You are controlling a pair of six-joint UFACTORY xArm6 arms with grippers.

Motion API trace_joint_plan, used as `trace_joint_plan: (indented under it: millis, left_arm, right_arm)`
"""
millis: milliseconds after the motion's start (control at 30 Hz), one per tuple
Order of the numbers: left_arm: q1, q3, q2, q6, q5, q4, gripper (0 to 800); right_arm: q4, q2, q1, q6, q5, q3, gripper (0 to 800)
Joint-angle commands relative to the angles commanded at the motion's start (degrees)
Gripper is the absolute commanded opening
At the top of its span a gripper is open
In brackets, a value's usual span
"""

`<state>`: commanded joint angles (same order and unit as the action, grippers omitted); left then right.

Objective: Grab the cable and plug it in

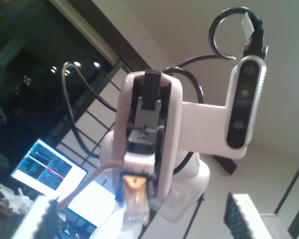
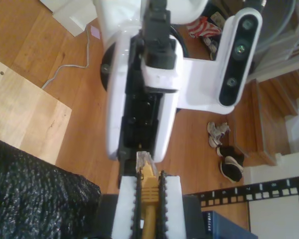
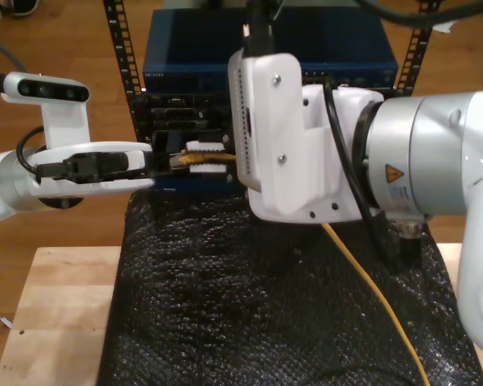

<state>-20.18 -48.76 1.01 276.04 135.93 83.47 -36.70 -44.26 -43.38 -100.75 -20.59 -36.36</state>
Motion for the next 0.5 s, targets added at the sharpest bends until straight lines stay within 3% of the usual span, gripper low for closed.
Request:
trace_joint_plan:
  millis: [200, 500]
  left_arm:
    - [0.0, -0.1, -1.7, -0.1, -3.3, 0.0, 793]
    - [-0.1, -0.7, -4.0, -0.3, -8.2, -0.4, 794]
  right_arm:
    - [-0.3, 2.8, 2.2, 2.6, 0.6, -1.5, 0]
    - [-0.5, 4.9, 13.1, 4.5, 0.6, -2.8, 0]
